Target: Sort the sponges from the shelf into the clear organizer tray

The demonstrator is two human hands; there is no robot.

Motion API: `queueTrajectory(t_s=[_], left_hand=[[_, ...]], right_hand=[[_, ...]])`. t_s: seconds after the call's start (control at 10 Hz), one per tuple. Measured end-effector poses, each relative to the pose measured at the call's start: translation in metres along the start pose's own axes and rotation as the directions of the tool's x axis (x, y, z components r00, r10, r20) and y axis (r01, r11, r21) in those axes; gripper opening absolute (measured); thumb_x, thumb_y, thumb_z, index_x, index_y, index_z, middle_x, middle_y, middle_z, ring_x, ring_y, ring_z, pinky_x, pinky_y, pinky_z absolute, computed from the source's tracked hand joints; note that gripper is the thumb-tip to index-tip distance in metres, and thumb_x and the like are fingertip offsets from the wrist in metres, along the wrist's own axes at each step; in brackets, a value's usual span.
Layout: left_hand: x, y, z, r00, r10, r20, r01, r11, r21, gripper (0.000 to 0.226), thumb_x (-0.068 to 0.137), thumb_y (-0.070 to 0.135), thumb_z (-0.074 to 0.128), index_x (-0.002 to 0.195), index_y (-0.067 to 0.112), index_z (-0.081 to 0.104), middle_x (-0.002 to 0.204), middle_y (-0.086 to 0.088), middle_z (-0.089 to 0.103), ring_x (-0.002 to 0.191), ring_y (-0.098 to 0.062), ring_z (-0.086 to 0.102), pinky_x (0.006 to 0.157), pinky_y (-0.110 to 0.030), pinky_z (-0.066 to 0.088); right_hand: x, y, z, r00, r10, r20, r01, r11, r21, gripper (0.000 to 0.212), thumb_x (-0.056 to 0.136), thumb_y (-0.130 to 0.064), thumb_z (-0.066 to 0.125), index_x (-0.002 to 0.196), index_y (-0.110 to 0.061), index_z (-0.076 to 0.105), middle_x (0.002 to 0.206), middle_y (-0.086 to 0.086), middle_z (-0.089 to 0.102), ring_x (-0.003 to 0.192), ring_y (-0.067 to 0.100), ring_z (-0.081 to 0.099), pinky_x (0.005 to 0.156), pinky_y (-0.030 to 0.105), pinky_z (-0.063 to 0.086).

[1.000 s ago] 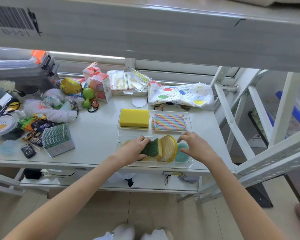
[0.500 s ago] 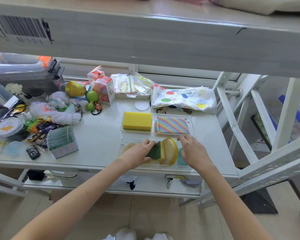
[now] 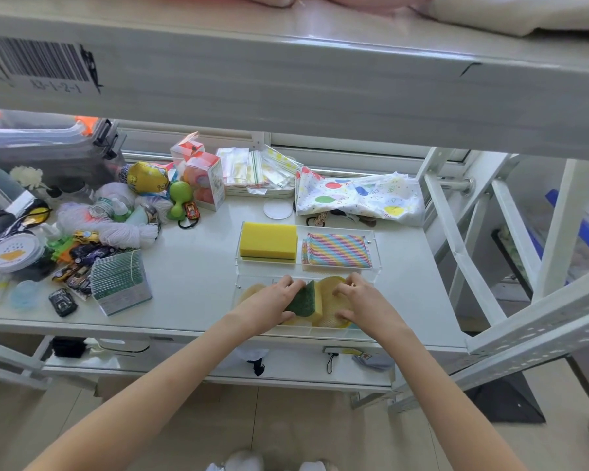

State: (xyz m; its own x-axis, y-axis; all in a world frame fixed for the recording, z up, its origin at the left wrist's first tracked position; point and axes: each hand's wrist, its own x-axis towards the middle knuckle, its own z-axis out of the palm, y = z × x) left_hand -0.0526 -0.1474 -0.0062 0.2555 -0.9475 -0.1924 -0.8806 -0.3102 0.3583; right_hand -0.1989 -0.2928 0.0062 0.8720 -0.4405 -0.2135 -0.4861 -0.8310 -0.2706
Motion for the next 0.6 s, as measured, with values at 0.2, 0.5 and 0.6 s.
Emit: queueTrajectory(t_s=[0.2,0.5,0.6], left_hand=[[0.0,0.003,-0.002,1.0,-0.012,0.014,0.012,1.0,0.008,0.055,0.092,0.018,0.058,0.14,0.017,0.03,0.134,-0.008,0.043,0.11,-0.026,0.058,0.092,-0.031,0.049],[-0.002,0.007,-0.011,0.997,-0.037,0.068,0.035,0.999,0.041,0.049,0.095,0.017,0.051,0.139,0.016,0.032,0.134,-0.009,0.044,0.111,-0.029,0.057,0.09,-0.038,0.052],[-0.002,0.009,-0.023,0.997,-0.049,0.054,0.048,0.999,0.025,0.042,0.097,0.02,0.047,0.137,0.017,0.037,0.136,-0.005,0.044,0.112,-0.028,0.056,0.091,-0.043,0.052]], right_hand=[[0.003,-0.002,0.0,0.999,0.039,0.034,-0.038,0.999,-0.031,0.046,0.085,-0.026,0.068,0.128,-0.013,0.055,0.119,0.009,0.053,0.108,0.027,0.057,0.095,0.035,0.049],[-0.003,-0.006,-0.011,0.999,0.015,-0.032,-0.016,1.0,-0.02,0.038,0.091,-0.03,0.059,0.126,-0.017,0.056,0.128,0.006,0.049,0.122,0.022,0.044,0.102,0.035,0.044],[-0.007,-0.015,-0.014,0.986,0.008,-0.165,-0.004,1.0,0.028,0.032,0.094,-0.03,0.053,0.12,-0.014,0.059,0.128,0.005,0.05,0.121,0.021,0.046,0.1,0.034,0.044]])
